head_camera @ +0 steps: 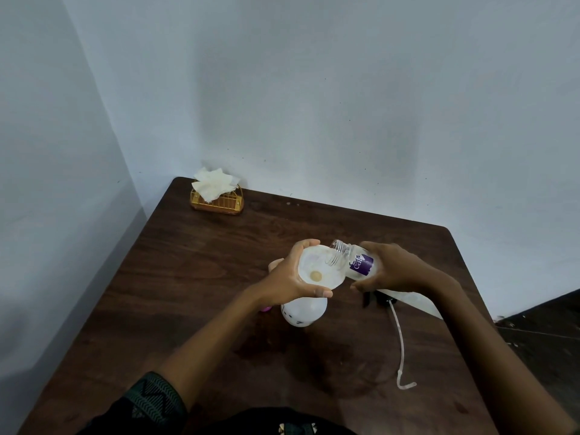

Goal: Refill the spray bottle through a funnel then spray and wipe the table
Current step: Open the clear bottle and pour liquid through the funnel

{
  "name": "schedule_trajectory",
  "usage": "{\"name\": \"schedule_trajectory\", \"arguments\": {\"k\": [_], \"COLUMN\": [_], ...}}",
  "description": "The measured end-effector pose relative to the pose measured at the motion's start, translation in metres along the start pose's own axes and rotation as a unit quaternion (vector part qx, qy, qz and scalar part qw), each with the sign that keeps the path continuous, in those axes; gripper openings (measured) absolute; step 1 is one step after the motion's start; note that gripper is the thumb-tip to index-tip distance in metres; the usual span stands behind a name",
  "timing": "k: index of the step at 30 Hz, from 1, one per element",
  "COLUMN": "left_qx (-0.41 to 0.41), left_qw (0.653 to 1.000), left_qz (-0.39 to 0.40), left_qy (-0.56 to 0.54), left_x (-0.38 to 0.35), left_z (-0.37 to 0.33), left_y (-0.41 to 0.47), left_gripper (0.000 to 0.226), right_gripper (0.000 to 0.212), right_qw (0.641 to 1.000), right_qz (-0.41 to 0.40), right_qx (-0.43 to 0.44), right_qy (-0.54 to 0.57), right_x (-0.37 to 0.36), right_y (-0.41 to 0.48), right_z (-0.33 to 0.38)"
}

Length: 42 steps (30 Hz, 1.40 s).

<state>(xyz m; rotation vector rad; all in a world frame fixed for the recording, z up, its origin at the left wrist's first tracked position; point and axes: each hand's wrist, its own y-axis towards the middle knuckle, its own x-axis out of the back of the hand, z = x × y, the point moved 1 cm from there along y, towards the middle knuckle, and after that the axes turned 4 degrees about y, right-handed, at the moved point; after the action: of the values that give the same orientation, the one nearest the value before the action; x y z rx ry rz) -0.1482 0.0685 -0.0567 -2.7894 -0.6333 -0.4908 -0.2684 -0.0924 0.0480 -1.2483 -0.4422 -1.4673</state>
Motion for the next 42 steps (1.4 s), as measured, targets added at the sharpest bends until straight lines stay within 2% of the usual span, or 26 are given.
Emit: {"name": "schedule_trajectory", "arguments": {"k": [24,42], "left_qx": [-0.004,0.001], "left_qw": [1.000,1.000], "left_qz": [0.006,0.001], "left_qy": [-0.004,-0.001], "left_x": [0.0007,-0.0002], "left_z": [0.0010,0.0028], "left_y": [0.0000,0.0012], "left_gripper": [0.098,0.096], "right_gripper": [0.043,0.039], "right_qw": [1.000,1.000], "right_qz": [0.009,0.005], "right_qx": [-0.001,0.003], "right_qy": [-0.011,-0.023], "right_x": [0.0012,0.0011], "right_y": [-0.0006,0.0011], "right_z": [0.0040,0.0018]}}
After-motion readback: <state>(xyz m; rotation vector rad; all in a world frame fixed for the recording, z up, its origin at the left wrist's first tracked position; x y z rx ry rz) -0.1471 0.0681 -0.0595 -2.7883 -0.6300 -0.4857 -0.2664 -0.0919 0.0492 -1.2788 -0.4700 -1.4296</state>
